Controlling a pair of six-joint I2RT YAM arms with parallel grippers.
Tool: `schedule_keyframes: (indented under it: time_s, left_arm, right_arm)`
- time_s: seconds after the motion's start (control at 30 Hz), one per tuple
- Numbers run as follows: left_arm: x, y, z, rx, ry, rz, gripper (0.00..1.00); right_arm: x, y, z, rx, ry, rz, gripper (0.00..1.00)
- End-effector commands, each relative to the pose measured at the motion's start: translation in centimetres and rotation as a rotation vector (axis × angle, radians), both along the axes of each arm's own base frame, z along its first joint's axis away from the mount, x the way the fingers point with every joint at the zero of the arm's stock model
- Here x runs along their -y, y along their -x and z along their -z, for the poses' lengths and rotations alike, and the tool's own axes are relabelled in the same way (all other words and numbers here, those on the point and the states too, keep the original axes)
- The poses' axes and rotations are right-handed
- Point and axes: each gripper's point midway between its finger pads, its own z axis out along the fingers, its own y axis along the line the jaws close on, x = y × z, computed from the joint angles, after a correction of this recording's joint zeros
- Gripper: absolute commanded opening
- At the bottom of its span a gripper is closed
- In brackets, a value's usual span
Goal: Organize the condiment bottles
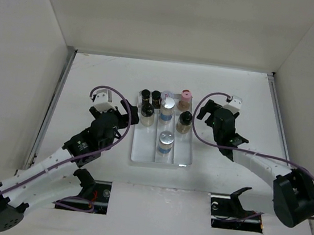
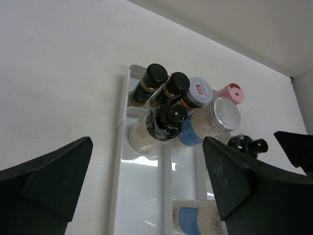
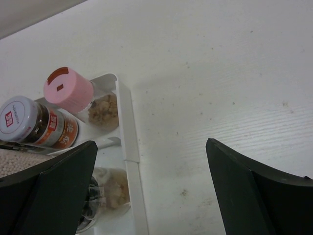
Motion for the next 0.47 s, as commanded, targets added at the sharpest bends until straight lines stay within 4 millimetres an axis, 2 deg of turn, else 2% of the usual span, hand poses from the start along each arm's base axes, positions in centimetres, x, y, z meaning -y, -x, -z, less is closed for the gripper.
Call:
schedule_keyframes:
  time_s: [0.0,0.13,0.43]
  left_arm:
    - [1.1,0.2,-1.4,0.008,0.028,0.049,1.00]
    - [2.1,0.3,-2.1,0.008,0.032,0.084,1.00]
    - [2.2,-0.7,-0.8,-0.036,-0.045,0.072,1.00]
  right_arm:
    - [0.7,-0.6,-1.9,0.075,-0.061,0.039,1.00]
    - [1.0,-0.9,-0.4,0.050,-0.077,0.064,1.00]
    - [1.2,-1.0,-0.1,0.048,-0.066,0.069,1.00]
